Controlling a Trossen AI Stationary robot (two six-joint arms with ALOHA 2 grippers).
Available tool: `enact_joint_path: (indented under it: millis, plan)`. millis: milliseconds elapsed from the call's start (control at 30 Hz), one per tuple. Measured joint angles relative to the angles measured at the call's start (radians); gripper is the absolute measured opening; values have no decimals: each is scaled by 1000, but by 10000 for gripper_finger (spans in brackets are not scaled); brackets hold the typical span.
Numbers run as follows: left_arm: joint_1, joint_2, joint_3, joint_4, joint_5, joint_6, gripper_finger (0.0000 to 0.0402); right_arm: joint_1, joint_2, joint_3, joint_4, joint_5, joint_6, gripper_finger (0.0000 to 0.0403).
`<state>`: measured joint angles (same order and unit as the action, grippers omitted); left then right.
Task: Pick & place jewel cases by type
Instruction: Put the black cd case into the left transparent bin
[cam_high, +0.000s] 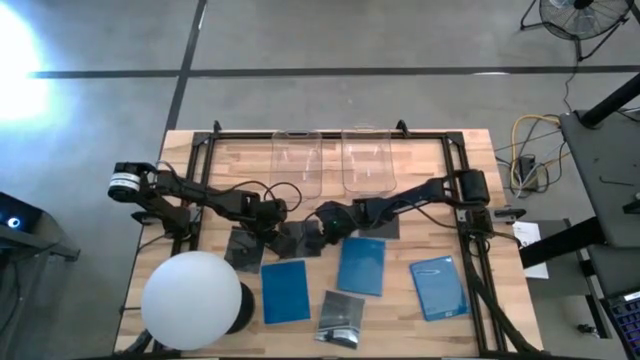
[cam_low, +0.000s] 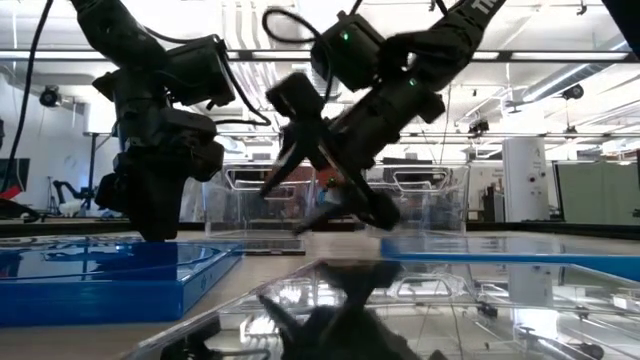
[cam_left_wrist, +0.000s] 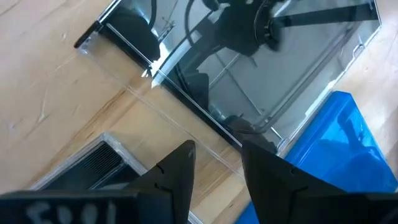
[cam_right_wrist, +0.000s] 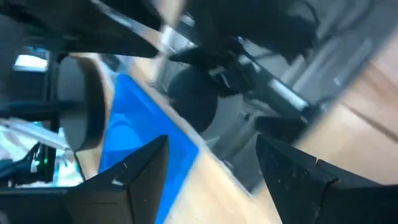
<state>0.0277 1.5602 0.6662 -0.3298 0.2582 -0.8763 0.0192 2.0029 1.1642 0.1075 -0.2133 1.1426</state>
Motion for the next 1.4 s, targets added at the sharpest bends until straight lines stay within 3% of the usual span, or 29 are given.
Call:
enact_joint_path:
  millis: [100, 333, 733, 967, 1200, 1400]
  plan:
    - [-1, -6, 0, 1, -3, 17, 121, -4, -18, 31, -4, 6, -43, 230]
    - [-11, -41, 1, -11, -21, 11, 121, -11, -23, 71, -282, 57, 11, 232]
    - [-75, -124, -3, -110, -141, -35, 121, 8, 30, 86, -280, 99, 60, 236]
    - [-88, -123, -18, -44, -166, -112, 121, 11, 36, 86, -277, 115, 75, 236]
    - [-87, -107, -35, 68, -214, -116, 121, 23, 88, 114, -258, 88, 110, 235]
    - [-87, -68, -33, 71, -211, -113, 121, 20, 81, 127, -275, 82, 82, 233]
